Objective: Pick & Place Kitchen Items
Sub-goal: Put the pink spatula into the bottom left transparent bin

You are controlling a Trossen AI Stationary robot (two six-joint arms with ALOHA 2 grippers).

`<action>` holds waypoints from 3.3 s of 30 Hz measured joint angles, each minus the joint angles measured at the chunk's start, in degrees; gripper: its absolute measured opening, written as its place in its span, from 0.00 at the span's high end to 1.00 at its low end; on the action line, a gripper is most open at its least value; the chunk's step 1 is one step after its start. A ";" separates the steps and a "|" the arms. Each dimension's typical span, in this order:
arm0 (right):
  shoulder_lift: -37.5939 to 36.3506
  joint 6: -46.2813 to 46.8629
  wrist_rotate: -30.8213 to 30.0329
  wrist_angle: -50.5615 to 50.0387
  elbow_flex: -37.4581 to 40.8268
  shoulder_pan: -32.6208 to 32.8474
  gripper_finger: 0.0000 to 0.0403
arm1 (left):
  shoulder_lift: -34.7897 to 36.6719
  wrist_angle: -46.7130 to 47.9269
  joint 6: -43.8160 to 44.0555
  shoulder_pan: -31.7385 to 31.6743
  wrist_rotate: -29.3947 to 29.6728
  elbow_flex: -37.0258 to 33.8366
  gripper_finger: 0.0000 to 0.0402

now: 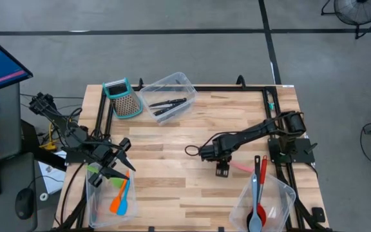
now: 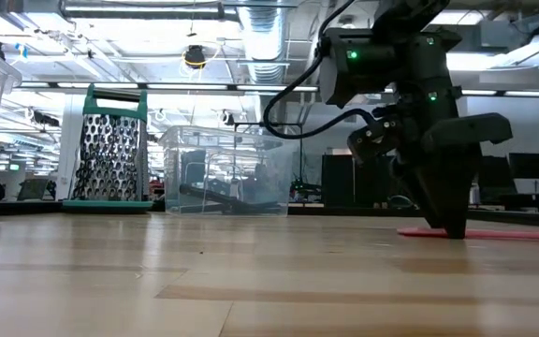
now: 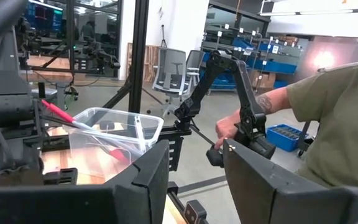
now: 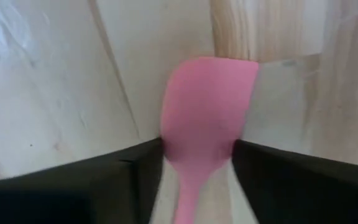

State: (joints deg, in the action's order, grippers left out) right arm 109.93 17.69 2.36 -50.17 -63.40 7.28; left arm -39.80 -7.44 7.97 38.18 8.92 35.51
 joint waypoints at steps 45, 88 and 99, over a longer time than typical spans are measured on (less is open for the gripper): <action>-15.39 -25.18 -11.34 75.24 -16.32 8.75 0.87 | -9.29 -5.55 -4.66 -3.63 17.16 0.09 0.37; -10.25 -21.86 0.79 82.52 -16.47 7.68 0.87 | -21.68 -17.55 3.39 -14.36 -4.05 0.02 0.99; -11.32 -19.70 -8.87 81.98 -16.49 6.80 0.51 | -21.66 -17.66 3.44 -11.33 6.30 0.00 1.00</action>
State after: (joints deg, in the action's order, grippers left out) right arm 98.61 -2.01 -6.50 31.81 -79.90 14.08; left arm -61.45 -25.10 11.40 26.85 15.23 35.51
